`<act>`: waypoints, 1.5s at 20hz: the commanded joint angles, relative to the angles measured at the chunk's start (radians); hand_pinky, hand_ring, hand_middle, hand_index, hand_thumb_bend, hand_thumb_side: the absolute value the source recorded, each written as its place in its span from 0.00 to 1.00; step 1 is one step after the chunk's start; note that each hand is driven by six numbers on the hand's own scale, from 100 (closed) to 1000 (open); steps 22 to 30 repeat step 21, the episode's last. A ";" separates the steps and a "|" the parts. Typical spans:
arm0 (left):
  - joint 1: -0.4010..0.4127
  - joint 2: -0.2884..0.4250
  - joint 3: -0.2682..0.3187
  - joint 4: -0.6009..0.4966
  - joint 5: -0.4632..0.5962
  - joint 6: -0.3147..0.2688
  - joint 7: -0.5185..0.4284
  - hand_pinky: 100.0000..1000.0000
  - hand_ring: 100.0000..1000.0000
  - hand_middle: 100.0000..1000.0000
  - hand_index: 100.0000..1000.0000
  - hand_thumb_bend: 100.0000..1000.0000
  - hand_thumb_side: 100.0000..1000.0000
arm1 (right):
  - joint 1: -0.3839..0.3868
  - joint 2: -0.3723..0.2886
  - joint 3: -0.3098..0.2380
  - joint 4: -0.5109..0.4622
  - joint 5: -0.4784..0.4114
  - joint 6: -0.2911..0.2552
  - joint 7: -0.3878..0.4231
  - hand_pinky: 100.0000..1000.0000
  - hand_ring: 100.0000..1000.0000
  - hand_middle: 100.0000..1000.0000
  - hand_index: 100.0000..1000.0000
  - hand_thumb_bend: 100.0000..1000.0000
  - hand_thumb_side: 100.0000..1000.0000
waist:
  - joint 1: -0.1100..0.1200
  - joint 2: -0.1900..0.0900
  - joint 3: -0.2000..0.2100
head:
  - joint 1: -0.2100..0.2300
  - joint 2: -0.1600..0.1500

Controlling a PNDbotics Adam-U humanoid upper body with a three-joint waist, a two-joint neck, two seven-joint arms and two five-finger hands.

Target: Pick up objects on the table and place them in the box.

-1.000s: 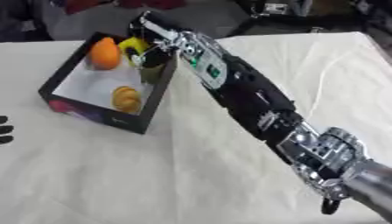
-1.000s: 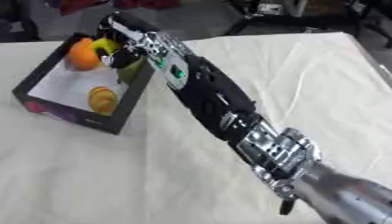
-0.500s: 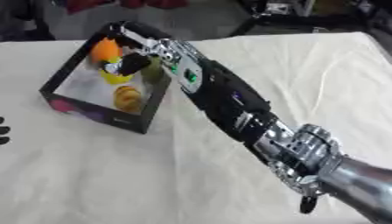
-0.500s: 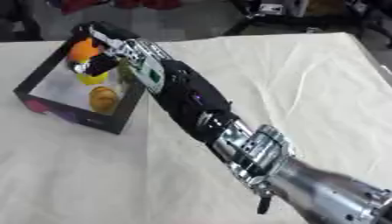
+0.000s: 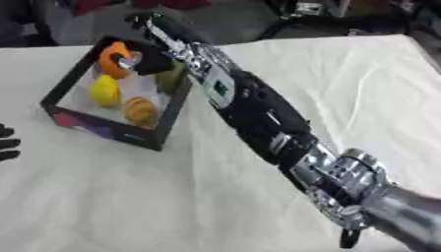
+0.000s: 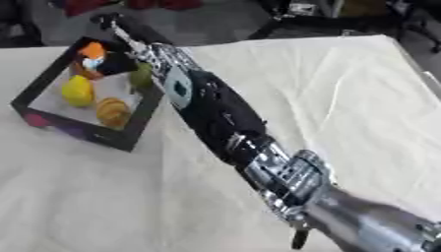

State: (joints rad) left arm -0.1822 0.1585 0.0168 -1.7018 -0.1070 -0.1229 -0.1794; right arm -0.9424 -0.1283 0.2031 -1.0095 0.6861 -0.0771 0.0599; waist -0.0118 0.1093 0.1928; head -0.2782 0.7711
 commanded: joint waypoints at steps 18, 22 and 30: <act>0.029 0.029 0.049 -0.013 0.005 0.037 0.147 0.70 0.72 0.71 0.83 0.28 0.91 | 0.448 -0.134 -0.196 -0.432 -0.308 -0.002 -0.257 0.58 0.65 0.68 0.93 0.19 0.52 | -0.017 0.006 -0.150 | 0.220 -0.001; 0.028 0.027 0.044 -0.014 0.001 0.034 0.138 0.70 0.72 0.71 0.83 0.27 0.91 | 0.527 -0.098 -0.214 -0.455 -0.356 -0.018 -0.255 0.59 0.67 0.71 1.00 0.21 0.51 | -0.015 0.008 -0.157 | 0.223 -0.001; 0.028 0.027 0.044 -0.014 0.001 0.034 0.138 0.70 0.72 0.71 0.83 0.27 0.91 | 0.527 -0.098 -0.214 -0.455 -0.356 -0.018 -0.255 0.59 0.67 0.71 1.00 0.21 0.51 | -0.015 0.008 -0.157 | 0.223 -0.001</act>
